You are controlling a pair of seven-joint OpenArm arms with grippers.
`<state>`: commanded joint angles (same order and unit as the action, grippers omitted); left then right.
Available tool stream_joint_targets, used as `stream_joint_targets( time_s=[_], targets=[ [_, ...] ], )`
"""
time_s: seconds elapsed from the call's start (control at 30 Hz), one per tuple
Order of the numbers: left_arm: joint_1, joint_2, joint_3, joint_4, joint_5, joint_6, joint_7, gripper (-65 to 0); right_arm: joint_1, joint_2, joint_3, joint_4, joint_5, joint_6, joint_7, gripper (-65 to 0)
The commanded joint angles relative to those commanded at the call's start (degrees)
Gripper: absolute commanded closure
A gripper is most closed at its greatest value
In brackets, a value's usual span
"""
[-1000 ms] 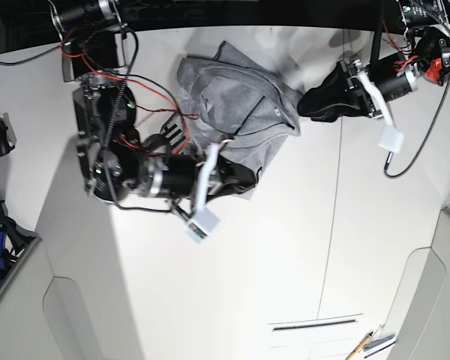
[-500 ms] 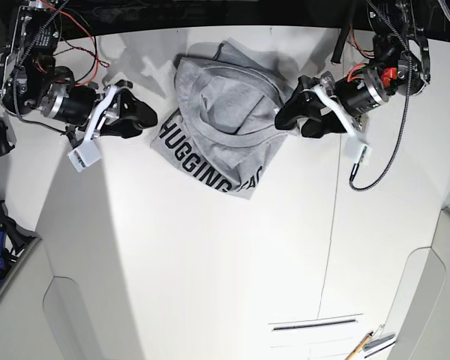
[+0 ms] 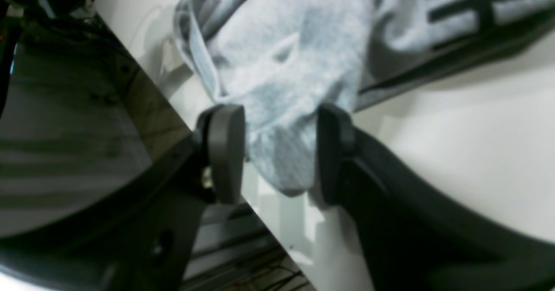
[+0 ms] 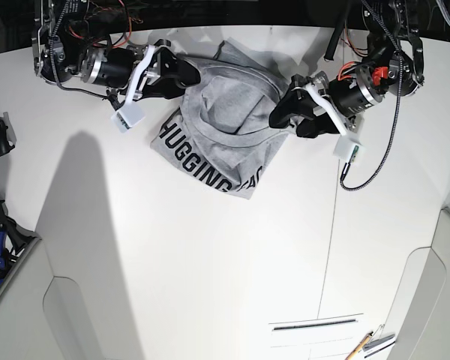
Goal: Fold the T-shirt properly
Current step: 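Grasp the bundle's edges with both grippers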
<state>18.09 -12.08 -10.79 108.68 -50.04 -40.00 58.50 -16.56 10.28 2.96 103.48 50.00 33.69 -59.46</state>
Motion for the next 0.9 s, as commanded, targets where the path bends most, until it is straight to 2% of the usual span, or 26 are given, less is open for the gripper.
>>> stream_joint_targets(
  time_s=[0.1,0.13,0.2,0.27,0.37,0.47,0.7,0.83,0.9],
  targets=[
    [0.0,0.0,0.0,0.0,1.5,0.0,0.0,-46.3,0.0,0.0,-3.3,-0.1,-4.1,-0.07,3.1,-27.2],
    [0.0,0.0,0.0,0.0,1.7,0.0,0.0,-41.6,0.0,0.0,-4.2,-0.1,-5.3,-0.33,4.0,-27.1],
    [0.0,0.0,0.0,0.0,1.6,0.0,0.0,-27.7,0.0,0.0,-5.7,-0.1,-7.0,-0.46,5.2,-26.3],
    [0.0,0.0,0.0,0.0,1.6,0.0,-0.1,-18.3,0.0,0.0,-6.7,-0.1,-7.8,-0.46,5.5,-20.0],
    [0.0,0.0,0.0,0.0,1.7,0.0,0.0,-11.4,0.0,0.0,-6.8,-0.1,-7.8,-0.44,6.0,-1.8],
    [0.0,0.0,0.0,0.0,1.6,0.0,0.0,-0.9,0.0,0.0,-6.8,-0.1,-7.1,-0.42,6.1,0.0],
    [-0.1,-0.2,-0.1,0.6,1.4,0.0,1.3,0.0,0.0,0.0,-6.8,-0.1,-3.7,0.17,5.6,0.0],
    [0.0,-0.3,-0.6,6.6,1.5,0.0,1.6,0.0,0.0,0.0,-6.8,0.0,-1.6,0.31,3.8,0.0],
    [0.0,-0.3,-1.2,10.3,1.5,0.0,3.7,0.0,0.0,0.0,-6.8,0.0,0.4,1.09,2.3,0.0]
  ],
)
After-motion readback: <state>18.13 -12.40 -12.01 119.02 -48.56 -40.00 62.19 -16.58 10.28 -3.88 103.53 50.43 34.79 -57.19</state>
